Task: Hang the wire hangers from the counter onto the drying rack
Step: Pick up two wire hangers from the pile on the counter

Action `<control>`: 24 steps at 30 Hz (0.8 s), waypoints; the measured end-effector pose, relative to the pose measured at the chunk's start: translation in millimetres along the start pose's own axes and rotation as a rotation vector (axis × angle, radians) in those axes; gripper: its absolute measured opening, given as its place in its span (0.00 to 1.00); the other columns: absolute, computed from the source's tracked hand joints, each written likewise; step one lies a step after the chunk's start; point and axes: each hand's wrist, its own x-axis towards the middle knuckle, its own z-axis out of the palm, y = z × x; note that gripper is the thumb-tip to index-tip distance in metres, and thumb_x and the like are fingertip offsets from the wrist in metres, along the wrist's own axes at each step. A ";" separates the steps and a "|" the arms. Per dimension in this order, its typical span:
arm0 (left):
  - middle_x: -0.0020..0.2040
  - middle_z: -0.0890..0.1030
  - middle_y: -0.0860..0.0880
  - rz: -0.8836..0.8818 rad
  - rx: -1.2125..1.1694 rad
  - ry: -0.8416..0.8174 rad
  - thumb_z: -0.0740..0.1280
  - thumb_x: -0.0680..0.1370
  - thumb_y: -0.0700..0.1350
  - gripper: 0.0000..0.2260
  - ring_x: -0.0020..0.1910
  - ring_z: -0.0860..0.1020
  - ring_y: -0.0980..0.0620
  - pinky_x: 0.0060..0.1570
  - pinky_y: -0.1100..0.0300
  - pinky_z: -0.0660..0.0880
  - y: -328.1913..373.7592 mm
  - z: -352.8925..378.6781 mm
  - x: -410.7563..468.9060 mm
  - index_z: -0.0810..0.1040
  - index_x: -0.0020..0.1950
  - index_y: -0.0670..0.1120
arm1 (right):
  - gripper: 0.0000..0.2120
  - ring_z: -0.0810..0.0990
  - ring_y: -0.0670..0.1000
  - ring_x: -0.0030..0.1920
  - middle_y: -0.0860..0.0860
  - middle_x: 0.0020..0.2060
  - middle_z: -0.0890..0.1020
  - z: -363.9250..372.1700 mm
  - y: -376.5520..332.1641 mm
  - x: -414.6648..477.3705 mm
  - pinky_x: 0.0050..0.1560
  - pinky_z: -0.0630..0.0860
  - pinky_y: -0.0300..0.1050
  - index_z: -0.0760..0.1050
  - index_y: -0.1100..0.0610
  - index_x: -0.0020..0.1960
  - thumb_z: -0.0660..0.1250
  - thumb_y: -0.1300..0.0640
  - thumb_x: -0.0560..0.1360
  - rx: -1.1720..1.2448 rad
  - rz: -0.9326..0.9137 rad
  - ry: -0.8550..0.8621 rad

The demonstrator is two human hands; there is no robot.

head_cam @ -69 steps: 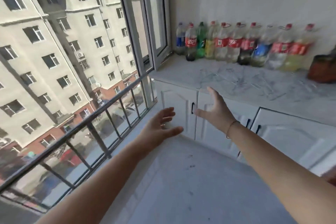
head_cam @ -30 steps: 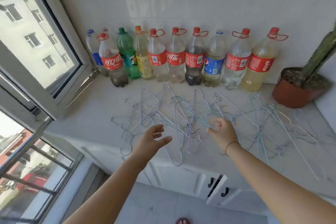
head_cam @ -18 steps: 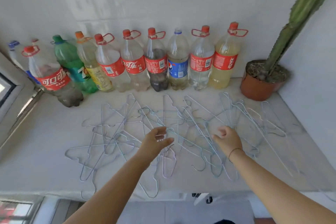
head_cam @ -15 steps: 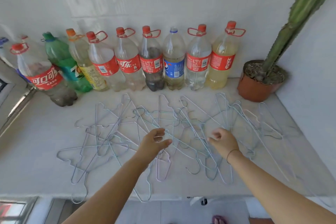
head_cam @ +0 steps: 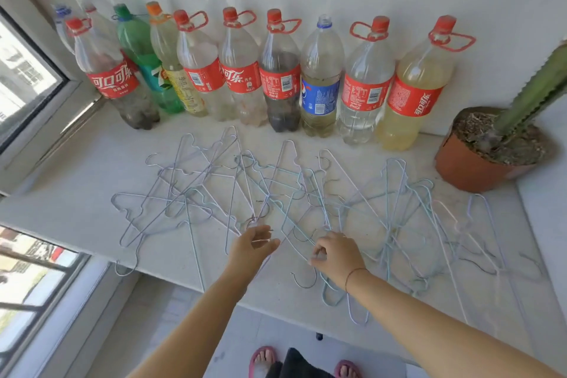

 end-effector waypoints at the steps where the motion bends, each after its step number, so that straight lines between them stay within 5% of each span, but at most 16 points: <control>1: 0.53 0.81 0.50 -0.019 -0.018 0.027 0.72 0.73 0.45 0.14 0.51 0.79 0.55 0.46 0.64 0.73 -4.3 0.9 -6.9 0.77 0.57 0.48 | 0.08 0.75 0.50 0.53 0.47 0.45 0.78 3.5 -3.0 1.2 0.52 0.65 0.43 0.79 0.49 0.45 0.68 0.46 0.69 -0.030 -0.020 0.007; 9: 0.53 0.80 0.50 -0.115 -0.113 0.173 0.70 0.74 0.46 0.12 0.49 0.77 0.58 0.44 0.68 0.71 -37.6 -5.9 -55.9 0.77 0.57 0.50 | 0.07 0.76 0.52 0.54 0.48 0.48 0.78 18.2 -25.3 11.4 0.55 0.67 0.45 0.79 0.49 0.47 0.63 0.52 0.73 -0.079 0.011 -0.005; 15: 0.52 0.80 0.51 -0.110 -0.130 0.228 0.70 0.74 0.47 0.12 0.50 0.78 0.56 0.49 0.62 0.70 -38.4 -12.4 -59.3 0.77 0.57 0.51 | 0.05 0.75 0.48 0.34 0.48 0.32 0.78 -7.4 -30.1 7.0 0.40 0.70 0.41 0.74 0.56 0.39 0.65 0.60 0.74 0.533 0.064 0.083; 21: 0.47 0.80 0.52 -0.044 -0.100 0.174 0.70 0.75 0.46 0.10 0.45 0.77 0.54 0.42 0.64 0.73 -18.2 6.8 -35.3 0.78 0.55 0.49 | 0.08 0.73 0.45 0.23 0.51 0.25 0.78 -75.9 0.4 -5.5 0.26 0.70 0.34 0.75 0.61 0.38 0.64 0.67 0.75 1.130 0.144 0.170; 24: 0.47 0.80 0.52 -0.015 -0.030 0.124 0.69 0.75 0.46 0.10 0.45 0.78 0.56 0.41 0.68 0.72 -8.1 28.8 -20.7 0.78 0.55 0.49 | 0.07 0.74 0.46 0.25 0.49 0.25 0.78 -96.6 30.9 -20.4 0.30 0.69 0.39 0.75 0.61 0.39 0.63 0.67 0.75 1.201 0.162 0.187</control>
